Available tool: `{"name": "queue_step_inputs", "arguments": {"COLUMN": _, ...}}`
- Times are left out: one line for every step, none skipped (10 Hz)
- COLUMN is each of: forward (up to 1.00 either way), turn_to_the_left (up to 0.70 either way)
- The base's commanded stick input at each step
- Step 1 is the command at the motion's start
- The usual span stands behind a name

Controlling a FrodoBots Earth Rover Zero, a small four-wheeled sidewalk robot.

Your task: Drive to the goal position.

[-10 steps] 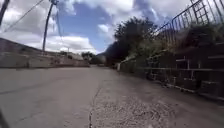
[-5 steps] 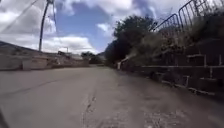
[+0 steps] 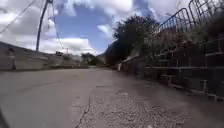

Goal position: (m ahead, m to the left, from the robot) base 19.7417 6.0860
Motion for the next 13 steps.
{"name": "queue_step_inputs", "arguments": {"forward": 1.00, "turn_to_the_left": 0.00}}
{"name": "queue_step_inputs", "arguments": {"forward": 1.00, "turn_to_the_left": 0.00}}
{"name": "queue_step_inputs", "arguments": {"forward": 1.00, "turn_to_the_left": 0.00}}
{"name": "queue_step_inputs", "arguments": {"forward": 1.00, "turn_to_the_left": 0.00}}
{"name": "queue_step_inputs", "arguments": {"forward": 1.00, "turn_to_the_left": 0.00}}
{"name": "queue_step_inputs", "arguments": {"forward": 1.00, "turn_to_the_left": 0.00}}
{"name": "queue_step_inputs", "arguments": {"forward": 1.00, "turn_to_the_left": 0.00}}
{"name": "queue_step_inputs", "arguments": {"forward": 1.00, "turn_to_the_left": 0.00}}
{"name": "queue_step_inputs", "arguments": {"forward": 1.00, "turn_to_the_left": 0.00}}
{"name": "queue_step_inputs", "arguments": {"forward": 1.00, "turn_to_the_left": 0.00}}
{"name": "queue_step_inputs", "arguments": {"forward": 1.00, "turn_to_the_left": 0.00}}
{"name": "queue_step_inputs", "arguments": {"forward": 1.00, "turn_to_the_left": 0.00}}
{"name": "queue_step_inputs", "arguments": {"forward": 1.00, "turn_to_the_left": 0.00}}
